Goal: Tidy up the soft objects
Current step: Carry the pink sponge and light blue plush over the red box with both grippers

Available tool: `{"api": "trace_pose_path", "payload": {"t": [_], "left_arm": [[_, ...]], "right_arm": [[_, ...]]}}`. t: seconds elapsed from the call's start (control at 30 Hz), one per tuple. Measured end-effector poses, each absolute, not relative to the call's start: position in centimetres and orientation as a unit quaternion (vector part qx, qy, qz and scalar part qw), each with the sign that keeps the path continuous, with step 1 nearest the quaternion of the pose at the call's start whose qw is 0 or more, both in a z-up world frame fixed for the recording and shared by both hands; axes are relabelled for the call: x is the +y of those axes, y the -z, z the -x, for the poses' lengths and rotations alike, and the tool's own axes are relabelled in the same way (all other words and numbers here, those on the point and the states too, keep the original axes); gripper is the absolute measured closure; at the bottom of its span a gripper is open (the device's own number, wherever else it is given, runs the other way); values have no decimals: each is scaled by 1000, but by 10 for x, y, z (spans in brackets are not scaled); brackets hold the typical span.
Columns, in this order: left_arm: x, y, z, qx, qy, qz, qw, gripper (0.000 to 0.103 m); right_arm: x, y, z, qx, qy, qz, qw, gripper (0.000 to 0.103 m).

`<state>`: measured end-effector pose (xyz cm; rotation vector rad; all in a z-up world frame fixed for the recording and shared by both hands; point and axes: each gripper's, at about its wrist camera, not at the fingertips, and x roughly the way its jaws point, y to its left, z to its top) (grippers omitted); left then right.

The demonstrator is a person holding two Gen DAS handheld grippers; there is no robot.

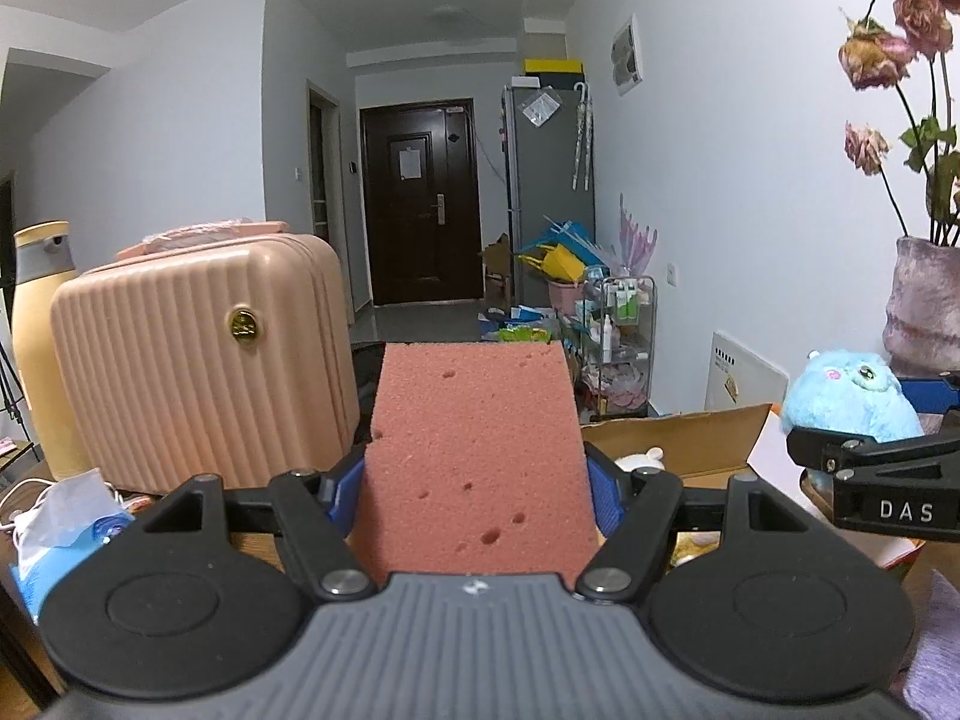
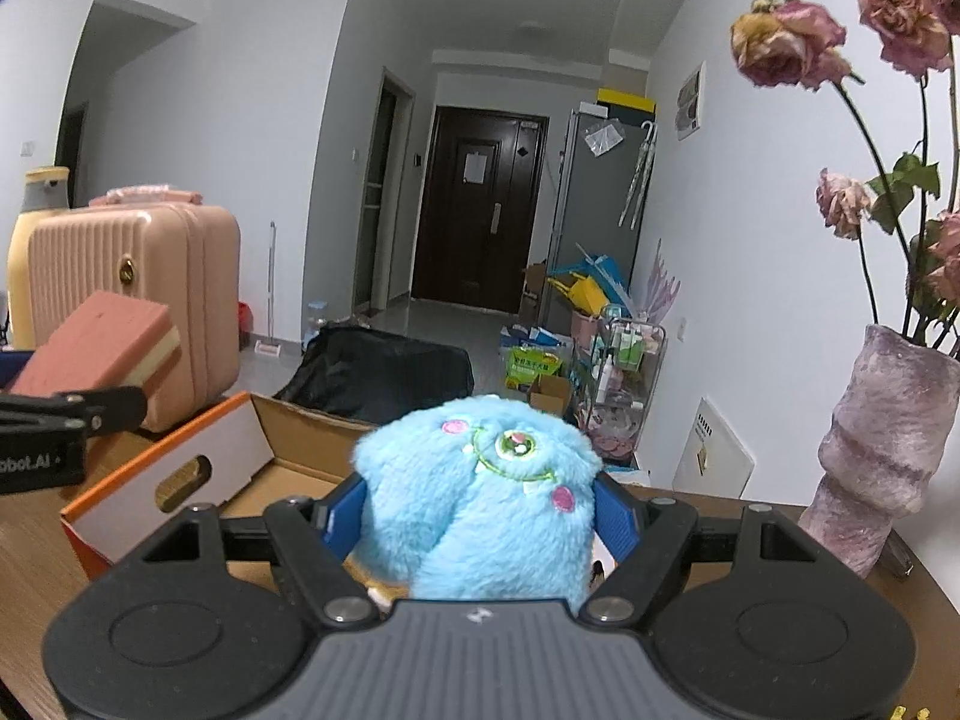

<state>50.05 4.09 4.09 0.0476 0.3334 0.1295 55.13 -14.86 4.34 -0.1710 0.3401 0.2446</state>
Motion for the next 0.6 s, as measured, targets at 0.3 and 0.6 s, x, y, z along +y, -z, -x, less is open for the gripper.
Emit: {"api": "trace_pose_path", "payload": {"t": [0.3, 0.6], "left_arm": [[36, -23, -533, 192, -57, -28, 979, 32], [37, -6, -556, 216, -63, -26, 974, 32]], "right_arm": [[-145, -27, -570, 200, -117, 96, 968, 28], [-142, -13, -577, 214, -109, 94, 966, 28]]}}
